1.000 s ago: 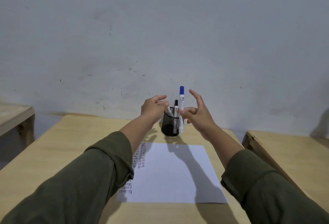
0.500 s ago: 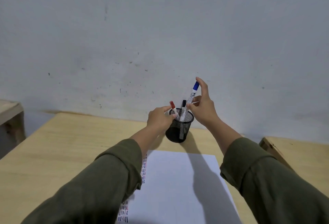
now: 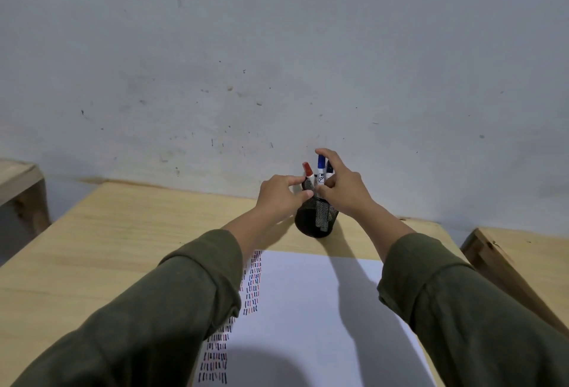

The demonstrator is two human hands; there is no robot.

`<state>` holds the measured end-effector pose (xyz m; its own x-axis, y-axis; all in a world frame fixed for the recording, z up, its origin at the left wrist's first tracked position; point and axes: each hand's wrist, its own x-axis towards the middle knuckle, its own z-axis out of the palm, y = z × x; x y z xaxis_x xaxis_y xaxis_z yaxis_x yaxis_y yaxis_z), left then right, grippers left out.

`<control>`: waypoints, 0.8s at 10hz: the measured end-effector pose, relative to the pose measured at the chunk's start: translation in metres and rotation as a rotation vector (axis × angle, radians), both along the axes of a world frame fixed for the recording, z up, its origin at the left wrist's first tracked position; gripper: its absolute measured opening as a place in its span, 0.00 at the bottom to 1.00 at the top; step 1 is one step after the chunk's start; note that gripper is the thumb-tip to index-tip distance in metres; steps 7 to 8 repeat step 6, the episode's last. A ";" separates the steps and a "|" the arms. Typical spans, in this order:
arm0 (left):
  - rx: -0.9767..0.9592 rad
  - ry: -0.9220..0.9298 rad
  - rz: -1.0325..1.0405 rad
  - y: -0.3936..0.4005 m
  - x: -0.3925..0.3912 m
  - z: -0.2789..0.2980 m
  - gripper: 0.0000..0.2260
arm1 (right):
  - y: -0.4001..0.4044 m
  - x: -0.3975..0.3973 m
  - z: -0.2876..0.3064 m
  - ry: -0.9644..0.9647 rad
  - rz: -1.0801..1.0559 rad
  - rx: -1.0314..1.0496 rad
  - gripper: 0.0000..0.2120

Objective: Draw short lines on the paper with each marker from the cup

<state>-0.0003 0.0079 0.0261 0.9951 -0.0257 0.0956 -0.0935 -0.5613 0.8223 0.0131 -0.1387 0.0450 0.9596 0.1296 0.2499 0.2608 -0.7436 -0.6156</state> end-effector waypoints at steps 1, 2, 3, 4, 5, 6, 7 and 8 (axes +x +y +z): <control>-0.009 0.002 0.006 0.000 0.003 -0.002 0.21 | 0.003 0.002 -0.004 -0.004 0.017 -0.027 0.30; -0.023 0.016 0.007 0.000 0.003 -0.003 0.21 | 0.005 0.003 -0.007 0.005 0.008 -0.009 0.29; -0.028 0.009 0.013 -0.001 0.003 -0.005 0.21 | 0.004 0.005 -0.008 -0.018 -0.011 0.024 0.31; -0.028 0.003 0.005 -0.002 0.002 -0.006 0.21 | 0.005 0.000 -0.005 -0.038 -0.037 0.038 0.35; -0.044 -0.045 0.021 -0.004 -0.005 -0.006 0.23 | 0.004 -0.005 0.001 -0.106 -0.078 0.093 0.36; -0.077 -0.081 0.073 -0.001 -0.012 -0.002 0.22 | 0.002 -0.017 0.011 -0.119 -0.115 0.194 0.34; -0.077 -0.081 0.073 -0.001 -0.012 -0.002 0.22 | 0.002 -0.017 0.011 -0.119 -0.115 0.194 0.34; -0.077 -0.081 0.073 -0.001 -0.012 -0.002 0.22 | 0.002 -0.017 0.011 -0.119 -0.115 0.194 0.34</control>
